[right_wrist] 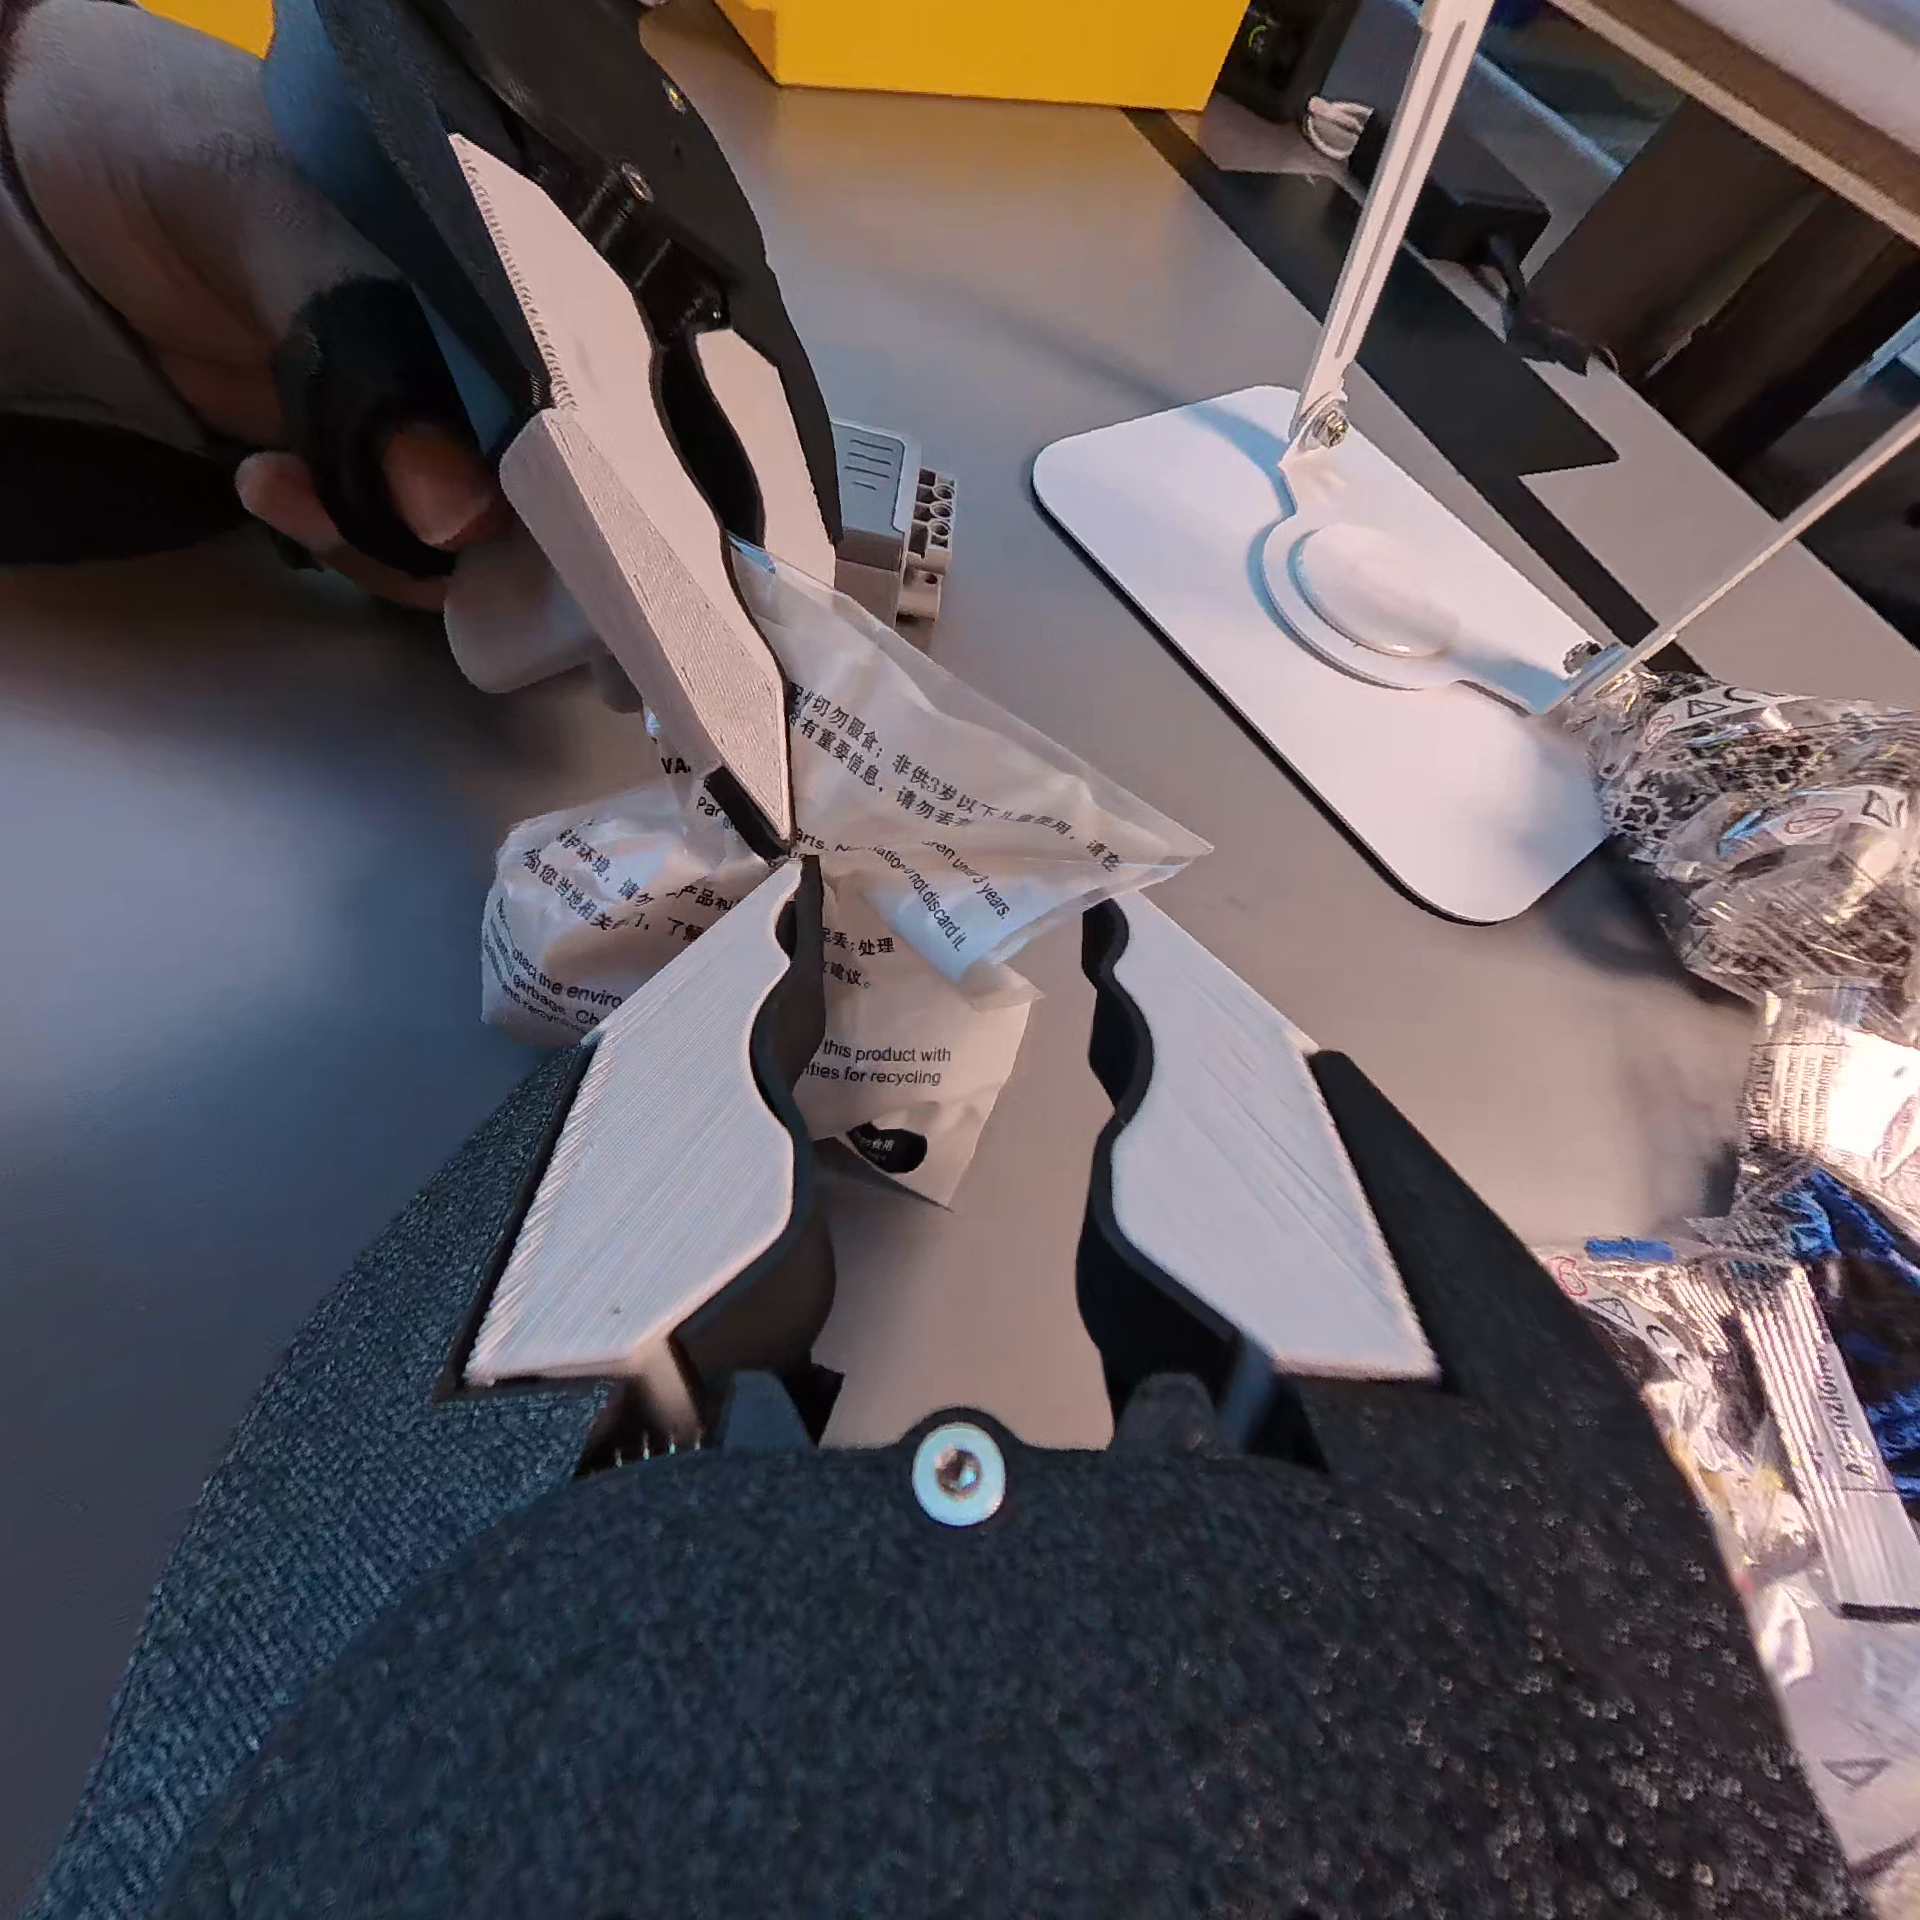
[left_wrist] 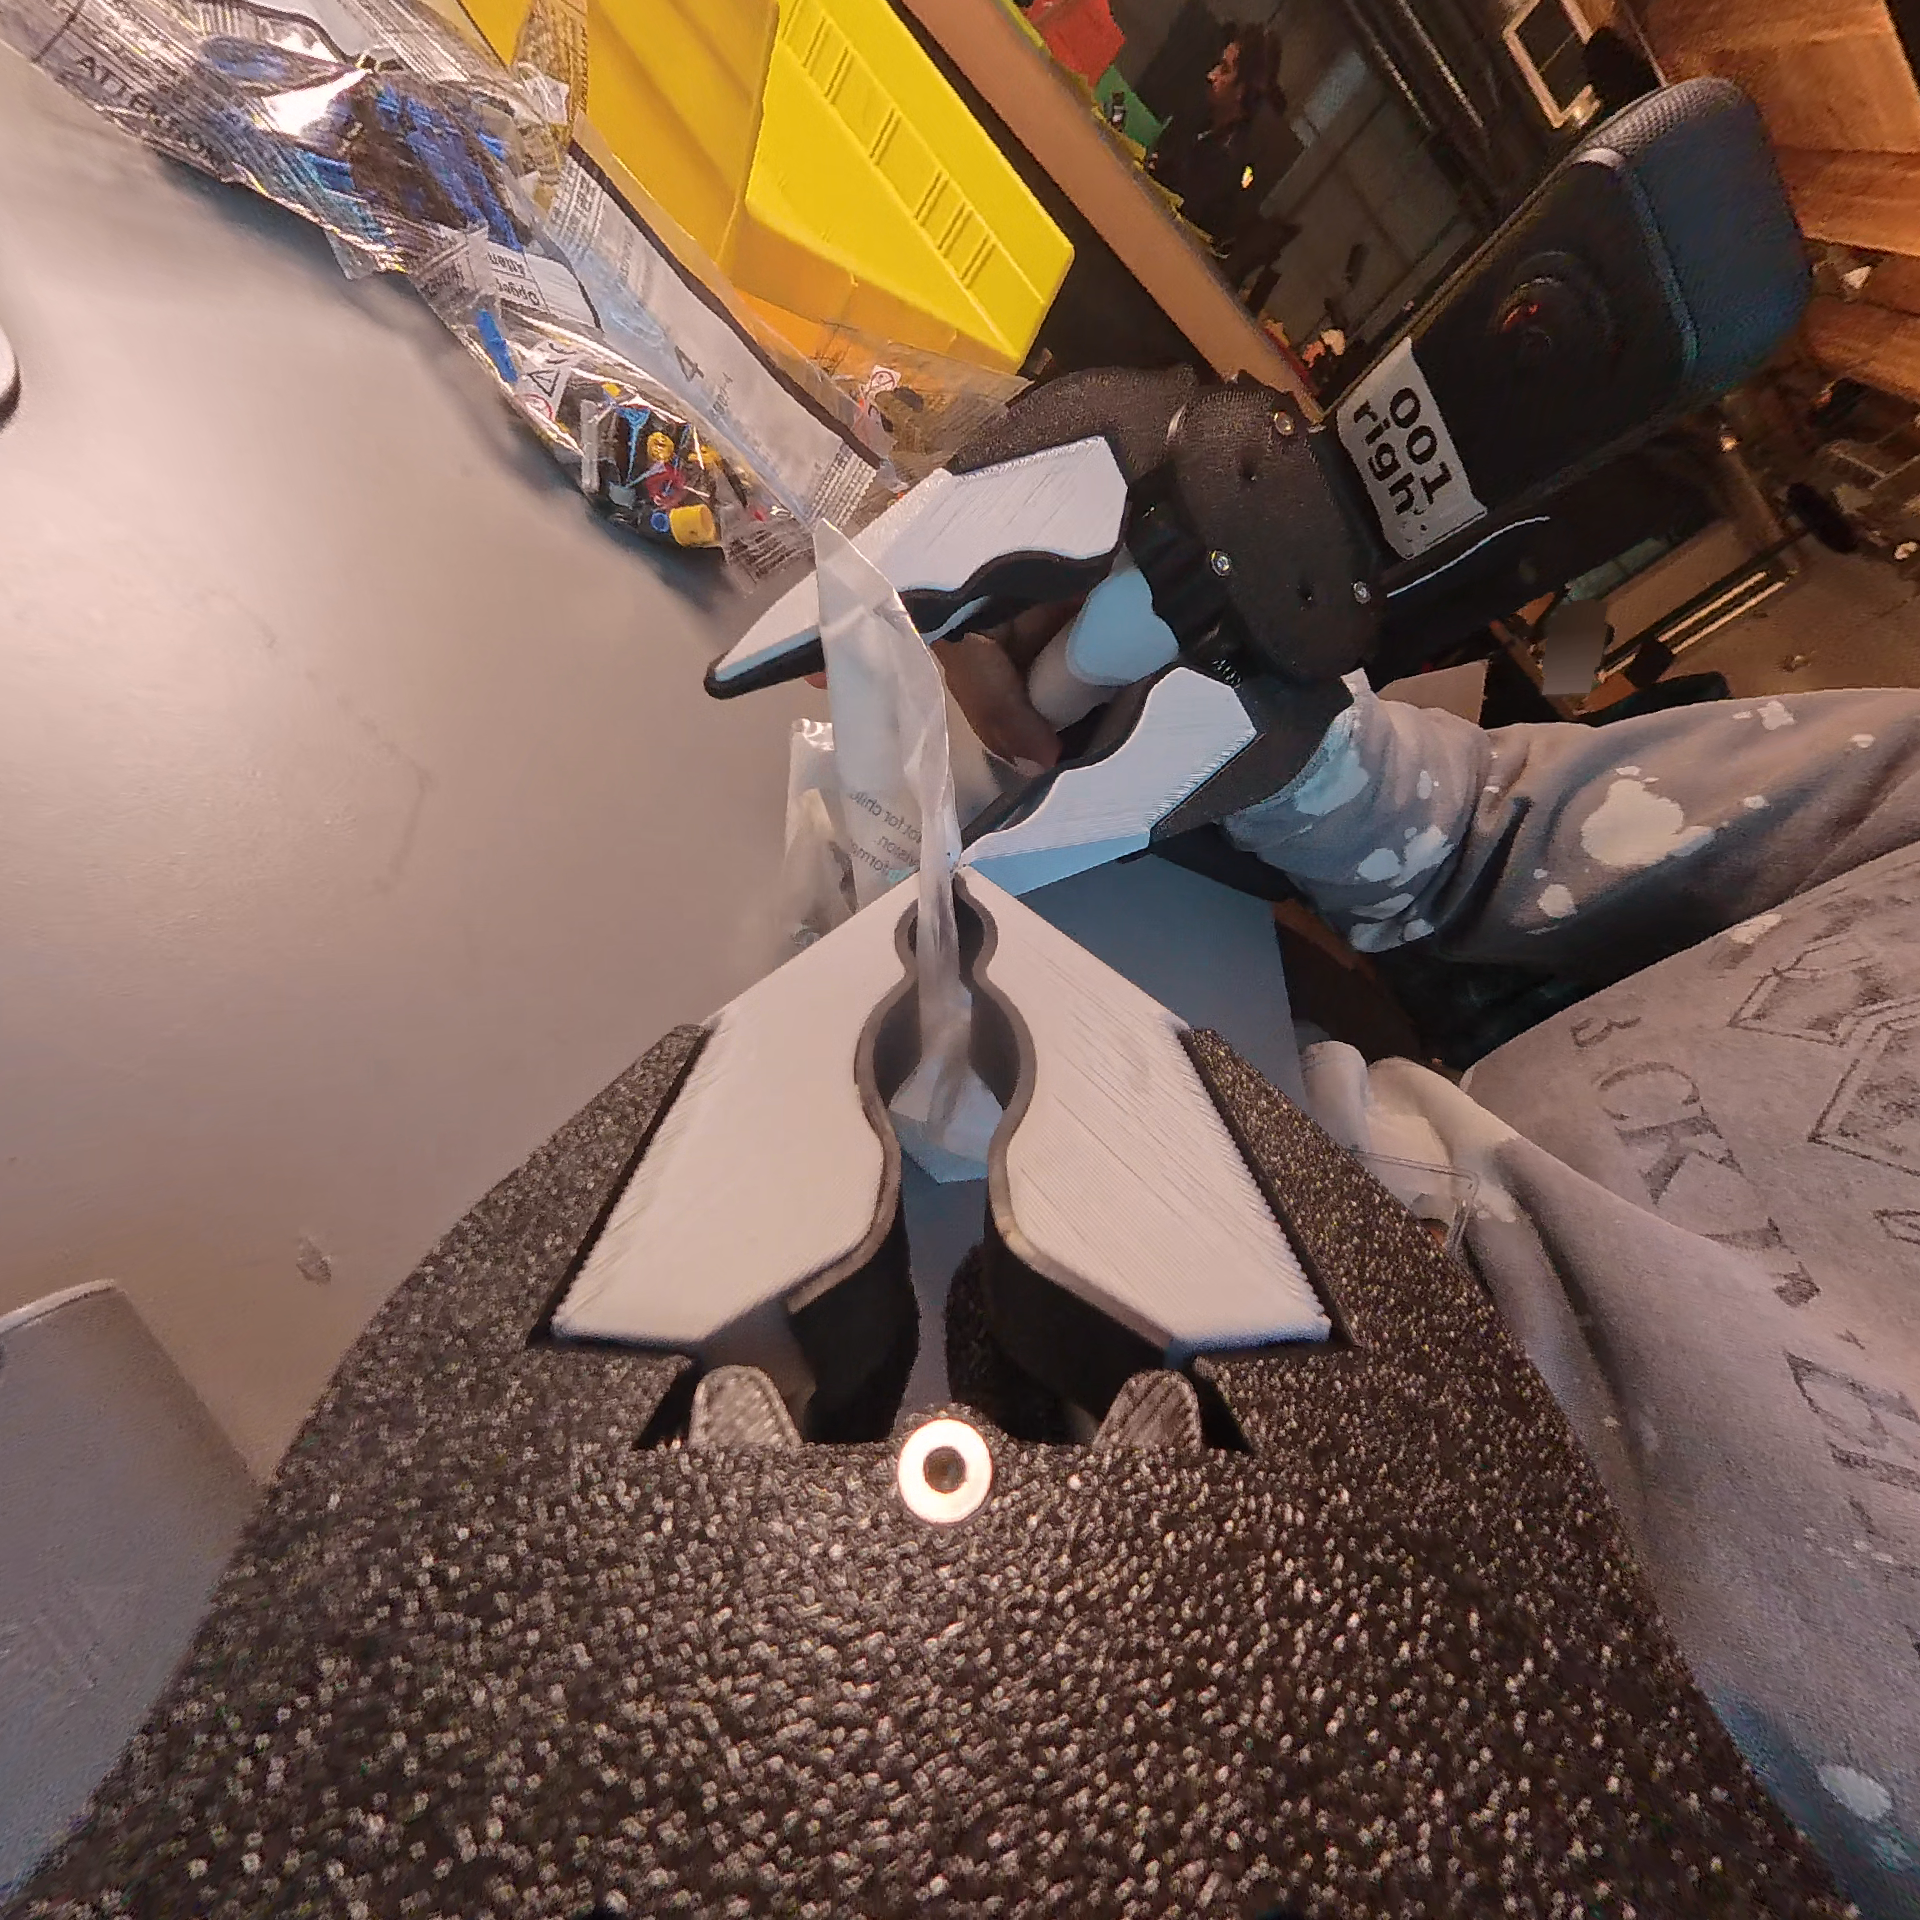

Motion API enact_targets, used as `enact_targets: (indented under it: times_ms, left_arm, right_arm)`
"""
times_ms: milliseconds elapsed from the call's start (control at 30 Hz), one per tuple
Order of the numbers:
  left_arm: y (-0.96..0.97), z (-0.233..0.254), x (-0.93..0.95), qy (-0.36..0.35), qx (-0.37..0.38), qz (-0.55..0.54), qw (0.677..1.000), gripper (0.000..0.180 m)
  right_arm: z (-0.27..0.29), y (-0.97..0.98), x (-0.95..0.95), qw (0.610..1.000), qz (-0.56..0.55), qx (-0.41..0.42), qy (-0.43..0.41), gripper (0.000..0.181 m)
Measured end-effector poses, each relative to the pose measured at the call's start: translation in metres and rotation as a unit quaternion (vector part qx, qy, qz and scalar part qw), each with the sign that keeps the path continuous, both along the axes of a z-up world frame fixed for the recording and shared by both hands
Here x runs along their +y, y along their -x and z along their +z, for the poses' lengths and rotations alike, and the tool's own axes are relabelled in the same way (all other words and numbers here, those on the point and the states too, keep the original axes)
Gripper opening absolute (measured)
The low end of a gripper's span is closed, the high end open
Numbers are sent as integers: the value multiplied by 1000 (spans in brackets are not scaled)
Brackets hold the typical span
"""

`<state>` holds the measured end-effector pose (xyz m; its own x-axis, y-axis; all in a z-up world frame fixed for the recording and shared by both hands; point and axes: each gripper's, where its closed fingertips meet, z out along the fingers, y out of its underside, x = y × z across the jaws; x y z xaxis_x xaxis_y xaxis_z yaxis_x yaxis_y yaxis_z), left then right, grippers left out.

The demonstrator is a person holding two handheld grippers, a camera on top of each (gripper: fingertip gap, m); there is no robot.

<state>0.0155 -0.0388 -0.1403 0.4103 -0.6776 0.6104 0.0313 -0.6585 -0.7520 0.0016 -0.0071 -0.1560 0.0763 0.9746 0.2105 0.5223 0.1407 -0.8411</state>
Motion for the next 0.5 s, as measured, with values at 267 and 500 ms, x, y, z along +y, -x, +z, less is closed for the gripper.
enact_targets:
  times_ms: [267, 500]
  left_arm:
    - [-11, 10, -9, -23, -10, -20, 999, 0]
    - [-16, 18, -9, -63, 11, -13, 998, 0]
  right_arm:
    - [11, -3, 18, 998, -63, 14, -7, 55]
    - [16, -6, 28, 995, -77, 29, 52, 38]
